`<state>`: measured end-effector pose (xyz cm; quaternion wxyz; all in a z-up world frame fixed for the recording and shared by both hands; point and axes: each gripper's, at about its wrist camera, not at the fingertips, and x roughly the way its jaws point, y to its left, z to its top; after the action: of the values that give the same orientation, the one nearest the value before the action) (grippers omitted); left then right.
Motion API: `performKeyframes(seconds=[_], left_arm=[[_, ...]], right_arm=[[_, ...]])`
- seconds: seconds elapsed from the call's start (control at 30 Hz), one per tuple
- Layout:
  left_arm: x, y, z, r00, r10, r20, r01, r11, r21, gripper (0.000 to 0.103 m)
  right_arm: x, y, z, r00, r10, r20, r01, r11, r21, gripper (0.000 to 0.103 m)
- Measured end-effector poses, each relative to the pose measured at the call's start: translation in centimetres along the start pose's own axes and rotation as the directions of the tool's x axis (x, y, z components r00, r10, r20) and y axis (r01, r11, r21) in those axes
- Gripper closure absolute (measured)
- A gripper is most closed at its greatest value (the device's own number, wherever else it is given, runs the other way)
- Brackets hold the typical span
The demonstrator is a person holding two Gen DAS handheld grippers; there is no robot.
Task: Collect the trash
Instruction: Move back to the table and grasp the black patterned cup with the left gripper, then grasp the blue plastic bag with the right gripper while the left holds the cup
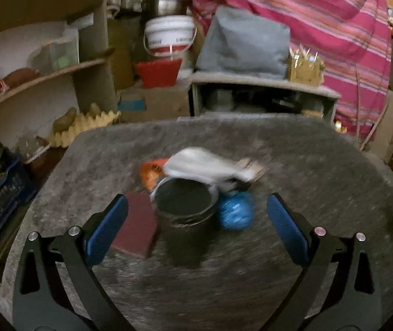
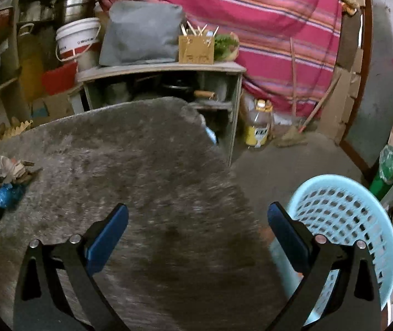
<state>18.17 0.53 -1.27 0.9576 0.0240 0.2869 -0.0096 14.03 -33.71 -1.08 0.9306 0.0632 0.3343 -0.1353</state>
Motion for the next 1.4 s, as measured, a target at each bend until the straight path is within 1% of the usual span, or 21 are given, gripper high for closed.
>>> performKeyframes(seconds=[0.07, 0.2, 0.27, 0.3, 0.33, 0.37, 0.4, 0.43, 0.53, 0.67, 0.83, 1.03, 1.17, 1.3, 1.37, 1.4], left_arm=[[1.0, 0.9, -0.4, 1.0, 0.007, -0.024, -0.007, 1.0, 0.001, 0.006], [2.9, 1.9, -0.6, 0.999, -0.004, -0.054, 0.005, 1.0, 0.005, 0.007], [3.7, 2.1, -0.7, 0.997, -0.017, -0.079, 0.017, 1.0, 0.001, 0.019], [4.2, 2.1, -0.6, 0.995, -0.025, -0.096, 0.025, 1.0, -0.001, 0.023], [4.3, 2.2, -0.7, 0.994, -0.034, -0.103, 0.034, 0.999, -0.004, 0.03], [4.4, 2.3, -0.8, 0.993, -0.048, -0.106, 0.048, 0.999, -0.01, 0.041], [4.4, 2.4, -0.7, 0.992, -0.07, -0.107, 0.069, 0.998, -0.015, 0.048], [4.2, 2.5, -0.6, 0.99, -0.091, -0.104, 0.09, 0.996, -0.019, 0.048], [3.2, 2.5, -0.7, 0.993, -0.08, -0.082, 0.081, 0.997, 0.013, 0.048], [1.4, 3.2, -1.0, 0.997, -0.044, -0.06, 0.047, 0.998, 0.042, 0.048], [-0.5, 5.9, -0.8, 1.0, 0.009, -0.025, -0.009, 0.999, 0.034, 0.048], [-0.8, 9.7, -0.9, 0.997, 0.078, -0.017, -0.078, 0.997, -0.014, 0.048], [-0.3, 11.3, -0.9, 0.996, 0.086, -0.027, -0.087, 0.995, -0.04, 0.048], [-0.3, 12.4, -0.9, 0.995, 0.101, -0.024, -0.102, 0.994, -0.046, 0.048], [-0.4, 13.3, -0.9, 0.994, 0.106, -0.023, -0.107, 0.992, -0.062, 0.048], [-0.4, 13.6, -0.9, 0.994, 0.105, -0.024, -0.106, 0.992, -0.074, 0.048]], right_arm=[[0.2, 1.1, 0.0, 1.0, 0.032, 0.0, -0.032, 0.999, 0.009, 0.004], [1.0, 3.5, -0.1, 1.0, 0.015, -0.015, -0.016, 0.999, -0.048, 0.004], [1.3, 4.5, -0.1, 1.0, 0.0, -0.02, -0.001, 0.997, -0.077, 0.004], [1.4, 4.9, -0.1, 1.0, -0.004, -0.021, 0.002, 0.996, -0.084, 0.004], [1.4, 5.3, -0.1, 1.0, 0.0, -0.021, -0.002, 0.997, -0.083, 0.004], [1.4, 5.5, -0.1, 1.0, 0.008, -0.02, -0.01, 0.997, -0.078, 0.004], [1.2, 5.8, 0.0, 1.0, 0.023, -0.017, -0.024, 0.997, -0.071, 0.004], [1.1, 6.0, 0.0, 0.999, 0.033, -0.012, -0.034, 0.997, -0.067, 0.004], [0.4, 7.2, 0.1, 0.998, 0.06, 0.011, -0.059, 0.996, -0.068, 0.004], [-0.6, 9.4, 0.1, 0.994, 0.1, 0.043, -0.096, 0.991, -0.094, 0.004], [-1.3, 13.0, -0.1, 0.988, 0.146, 0.05, -0.137, 0.98, -0.141, 0.004], [-1.3, 18.7, -1.0, 0.975, 0.223, 0.017, -0.214, 0.954, -0.208, 0.004], [-0.8, 22.6, -1.8, 0.968, 0.25, -0.011, -0.244, 0.934, -0.262, 0.004], [0.1, 25.7, -2.4, 0.967, 0.252, -0.048, -0.254, 0.919, -0.302, 0.005], [0.8, 26.7, -2.7, 0.966, 0.249, -0.069, -0.258, 0.912, -0.318, 0.006], [1.1, 27.3, -2.8, 0.966, 0.247, -0.076, -0.258, 0.908, -0.329, 0.013]])
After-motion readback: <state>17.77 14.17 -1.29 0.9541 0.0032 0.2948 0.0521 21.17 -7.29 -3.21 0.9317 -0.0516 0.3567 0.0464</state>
